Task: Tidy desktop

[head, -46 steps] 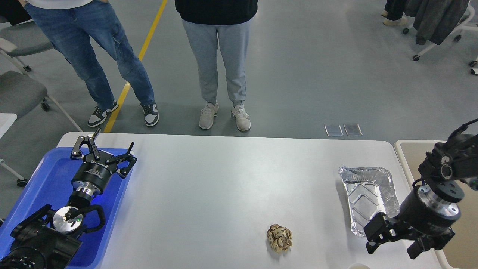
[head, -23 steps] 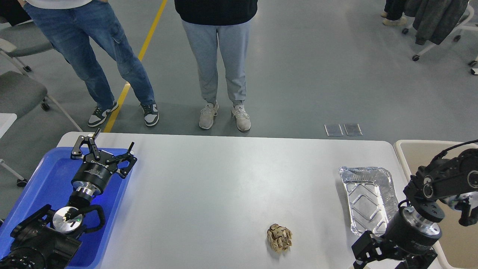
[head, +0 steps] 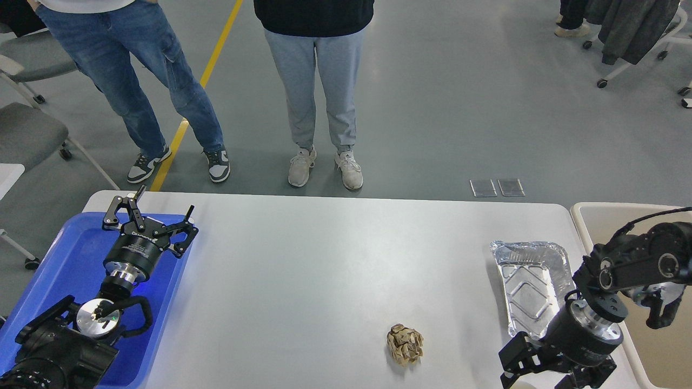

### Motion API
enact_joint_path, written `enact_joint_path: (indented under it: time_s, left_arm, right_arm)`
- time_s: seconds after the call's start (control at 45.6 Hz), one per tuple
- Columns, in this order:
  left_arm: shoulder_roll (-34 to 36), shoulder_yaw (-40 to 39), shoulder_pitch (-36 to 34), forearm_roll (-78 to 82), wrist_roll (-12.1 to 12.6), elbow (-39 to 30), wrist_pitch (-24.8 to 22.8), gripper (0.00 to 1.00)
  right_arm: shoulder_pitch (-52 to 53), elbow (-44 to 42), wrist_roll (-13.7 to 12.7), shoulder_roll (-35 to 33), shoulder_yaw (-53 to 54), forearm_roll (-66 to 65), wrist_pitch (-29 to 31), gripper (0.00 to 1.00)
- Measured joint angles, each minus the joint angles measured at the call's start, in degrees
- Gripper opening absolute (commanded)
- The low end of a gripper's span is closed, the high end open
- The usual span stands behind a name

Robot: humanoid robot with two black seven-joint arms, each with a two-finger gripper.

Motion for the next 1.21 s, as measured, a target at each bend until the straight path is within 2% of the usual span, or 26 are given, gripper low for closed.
enact_joint_path:
  time_s: [0.636,1.205]
  left_arm:
    - [0.0,0.0,0.0,0.0,0.0,0.0,0.0,1.00]
    - [0.0,0.0,0.0,0.0,0.0,0.0,0.0,1.00]
  right_arm:
    - [-0.9,-0.5,-0.5,-0.9,-2.3,-8.0,-1.7,1.00]
    - [-3.1,-0.4,-0.6,-1.1,-2.1,-8.3,-2.0,1.00]
